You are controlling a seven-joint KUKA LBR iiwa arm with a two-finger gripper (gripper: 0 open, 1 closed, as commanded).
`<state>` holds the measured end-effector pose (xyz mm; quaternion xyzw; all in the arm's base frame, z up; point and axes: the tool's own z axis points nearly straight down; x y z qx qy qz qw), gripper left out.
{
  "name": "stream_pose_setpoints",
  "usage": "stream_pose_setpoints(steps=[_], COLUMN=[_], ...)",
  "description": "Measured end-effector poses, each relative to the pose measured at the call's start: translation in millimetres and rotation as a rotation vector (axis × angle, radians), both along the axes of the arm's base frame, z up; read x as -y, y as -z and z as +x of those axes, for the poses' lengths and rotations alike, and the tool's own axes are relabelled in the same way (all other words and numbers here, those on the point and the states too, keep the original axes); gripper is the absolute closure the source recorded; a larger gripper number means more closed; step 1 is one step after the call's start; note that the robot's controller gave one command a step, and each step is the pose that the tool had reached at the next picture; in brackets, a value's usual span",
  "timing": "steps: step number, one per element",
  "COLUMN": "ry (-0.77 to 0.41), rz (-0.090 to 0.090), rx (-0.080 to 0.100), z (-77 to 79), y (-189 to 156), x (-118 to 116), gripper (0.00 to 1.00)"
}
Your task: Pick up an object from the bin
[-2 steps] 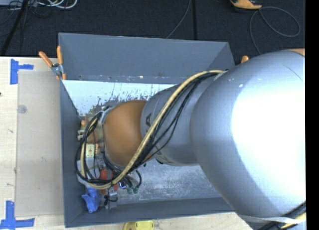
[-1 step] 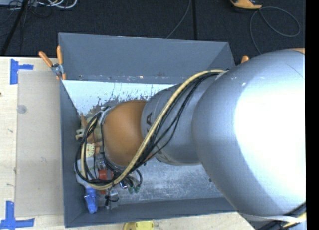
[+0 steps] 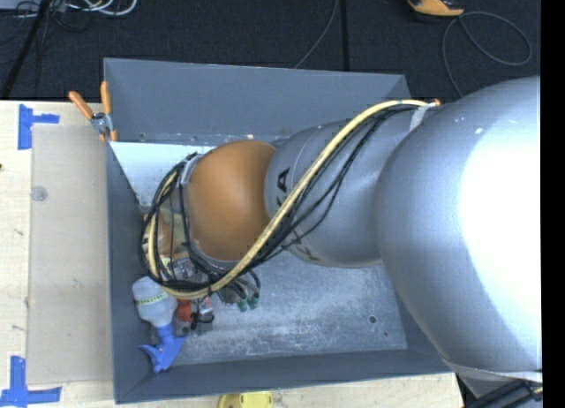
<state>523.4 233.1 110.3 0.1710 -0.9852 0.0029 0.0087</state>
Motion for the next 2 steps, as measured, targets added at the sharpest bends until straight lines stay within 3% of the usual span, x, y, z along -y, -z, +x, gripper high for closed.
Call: stream_pose_setpoints(steps=[2], ry=[0.0], rz=[-0.001], rx=[-0.002], z=[-0.4], y=[-0.7], x=[0.2], gripper=[1.0])
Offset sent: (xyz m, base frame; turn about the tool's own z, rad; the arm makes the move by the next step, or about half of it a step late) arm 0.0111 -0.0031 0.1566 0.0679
